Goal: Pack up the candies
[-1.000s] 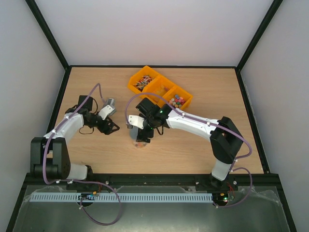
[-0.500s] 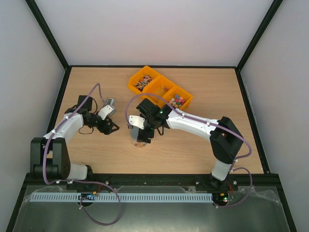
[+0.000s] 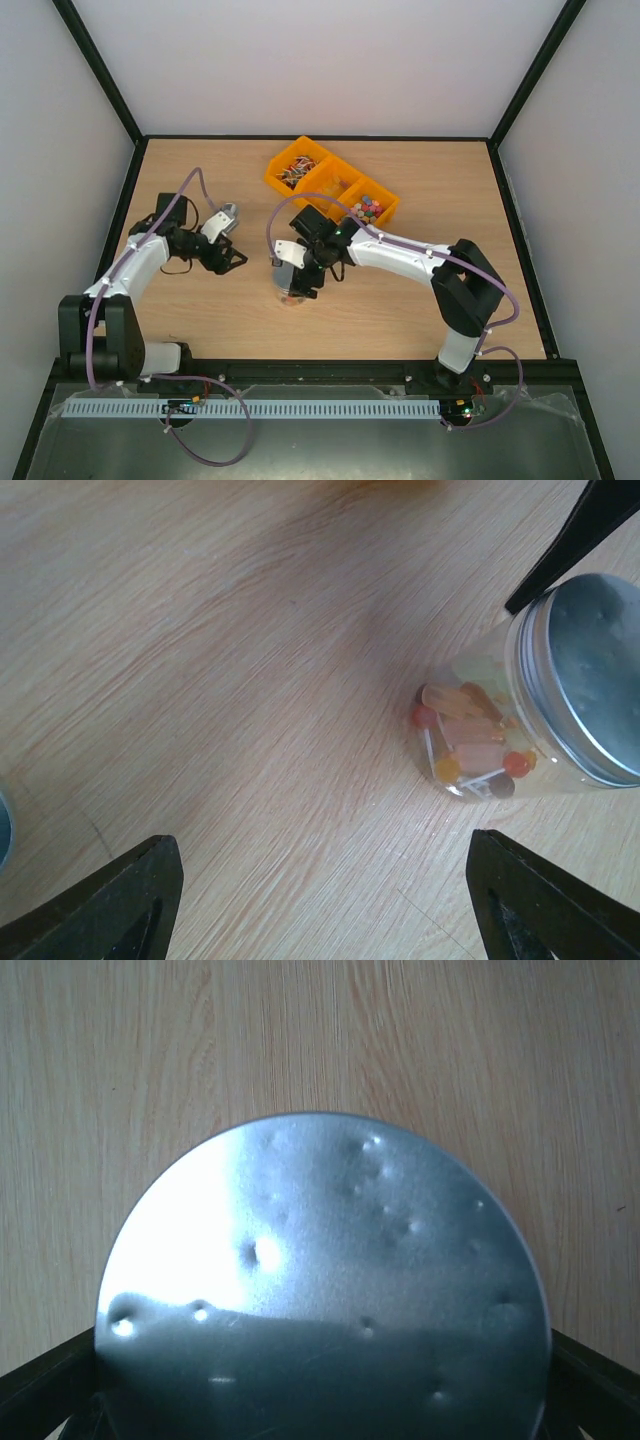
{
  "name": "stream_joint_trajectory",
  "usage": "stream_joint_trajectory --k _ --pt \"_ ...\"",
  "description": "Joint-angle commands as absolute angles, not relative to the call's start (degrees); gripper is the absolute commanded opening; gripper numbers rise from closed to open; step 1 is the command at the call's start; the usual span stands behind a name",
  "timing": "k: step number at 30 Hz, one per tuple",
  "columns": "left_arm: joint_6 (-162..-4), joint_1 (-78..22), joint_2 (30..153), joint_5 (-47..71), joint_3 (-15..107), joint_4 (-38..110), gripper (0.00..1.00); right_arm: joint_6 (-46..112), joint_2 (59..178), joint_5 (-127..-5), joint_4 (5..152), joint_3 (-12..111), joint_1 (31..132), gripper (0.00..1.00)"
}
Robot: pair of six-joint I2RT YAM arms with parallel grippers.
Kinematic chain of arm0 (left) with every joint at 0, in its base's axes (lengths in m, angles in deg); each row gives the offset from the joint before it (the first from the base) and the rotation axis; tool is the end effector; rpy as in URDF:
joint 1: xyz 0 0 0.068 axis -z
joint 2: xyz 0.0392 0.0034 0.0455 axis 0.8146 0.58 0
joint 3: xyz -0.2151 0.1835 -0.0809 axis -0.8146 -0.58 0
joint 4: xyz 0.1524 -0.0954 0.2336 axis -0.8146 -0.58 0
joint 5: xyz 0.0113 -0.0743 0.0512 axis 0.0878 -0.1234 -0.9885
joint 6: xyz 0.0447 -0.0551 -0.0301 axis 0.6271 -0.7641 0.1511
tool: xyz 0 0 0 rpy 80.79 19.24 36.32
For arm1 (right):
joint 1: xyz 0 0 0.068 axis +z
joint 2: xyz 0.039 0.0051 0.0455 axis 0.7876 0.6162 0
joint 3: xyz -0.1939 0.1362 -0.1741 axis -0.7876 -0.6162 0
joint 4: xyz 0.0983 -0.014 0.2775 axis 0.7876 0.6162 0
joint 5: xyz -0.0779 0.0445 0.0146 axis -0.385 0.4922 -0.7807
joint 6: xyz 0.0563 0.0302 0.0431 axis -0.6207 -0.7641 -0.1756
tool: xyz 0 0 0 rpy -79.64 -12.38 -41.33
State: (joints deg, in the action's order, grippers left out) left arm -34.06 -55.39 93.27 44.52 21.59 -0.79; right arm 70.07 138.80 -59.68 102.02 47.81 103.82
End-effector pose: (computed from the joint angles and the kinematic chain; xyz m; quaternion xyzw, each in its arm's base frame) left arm 0.2841 -0.0385 0.1966 0.3588 0.8435 -0.2507 0.3112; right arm 0.2578 0.3539 0.2095 -0.6455 0.6811 0.1743 0.2983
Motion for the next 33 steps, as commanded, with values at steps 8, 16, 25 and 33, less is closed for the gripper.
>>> stream_joint_trajectory --k 8,16,25,33 --pt "-34.2 -55.5 90.6 47.8 22.4 -1.9 0.80 70.1 137.9 -59.8 104.6 44.1 102.1 0.92" --pt "-36.0 -52.6 90.2 47.7 21.9 -0.6 0.81 72.9 134.2 -60.0 106.9 40.2 98.9 0.92" --pt "-40.9 -48.2 89.6 47.4 20.8 2.9 0.83 73.4 128.6 -60.2 106.2 35.7 97.3 0.99" --pt "-43.1 -47.6 89.0 45.9 20.9 4.1 0.87 71.3 125.9 -60.8 105.9 34.4 96.0 0.99"
